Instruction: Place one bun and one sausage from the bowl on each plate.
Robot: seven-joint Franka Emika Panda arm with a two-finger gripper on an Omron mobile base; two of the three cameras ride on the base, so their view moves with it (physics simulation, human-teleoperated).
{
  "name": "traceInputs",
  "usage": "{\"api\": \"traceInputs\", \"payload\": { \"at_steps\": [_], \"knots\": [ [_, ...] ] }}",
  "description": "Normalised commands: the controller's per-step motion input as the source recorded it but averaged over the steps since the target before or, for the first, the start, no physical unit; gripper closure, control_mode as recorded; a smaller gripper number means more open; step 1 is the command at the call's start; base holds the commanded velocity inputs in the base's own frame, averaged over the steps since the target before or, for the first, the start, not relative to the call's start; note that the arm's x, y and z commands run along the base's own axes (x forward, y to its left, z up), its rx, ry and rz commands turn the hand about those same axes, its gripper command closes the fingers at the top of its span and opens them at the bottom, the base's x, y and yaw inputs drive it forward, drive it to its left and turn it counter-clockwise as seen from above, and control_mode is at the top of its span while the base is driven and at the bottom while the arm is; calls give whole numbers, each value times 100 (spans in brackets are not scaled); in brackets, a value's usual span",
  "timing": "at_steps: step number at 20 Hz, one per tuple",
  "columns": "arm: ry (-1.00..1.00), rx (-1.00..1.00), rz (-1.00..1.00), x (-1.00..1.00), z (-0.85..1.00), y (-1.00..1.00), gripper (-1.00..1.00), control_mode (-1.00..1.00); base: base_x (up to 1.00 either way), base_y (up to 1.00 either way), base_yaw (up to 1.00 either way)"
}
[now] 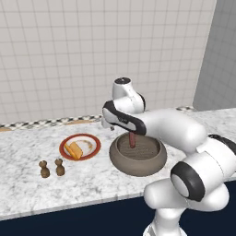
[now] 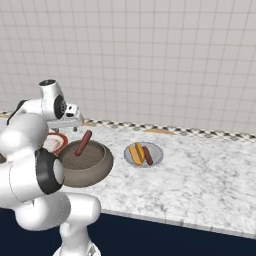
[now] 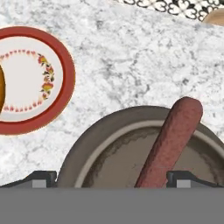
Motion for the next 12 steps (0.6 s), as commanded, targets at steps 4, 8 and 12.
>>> {"api": "traceInputs", "payload": {
  "at_steps": [4,8,12],
  "knots": [
    [0,0,-5,0,-11,-74,-100,-100,0,0,0],
    [0,1,0,-4,-31,-34,-100,-100,0,0,0],
    [4,4,0,16,-52,-9,-100,-100,0,0,0]
  ]
}}
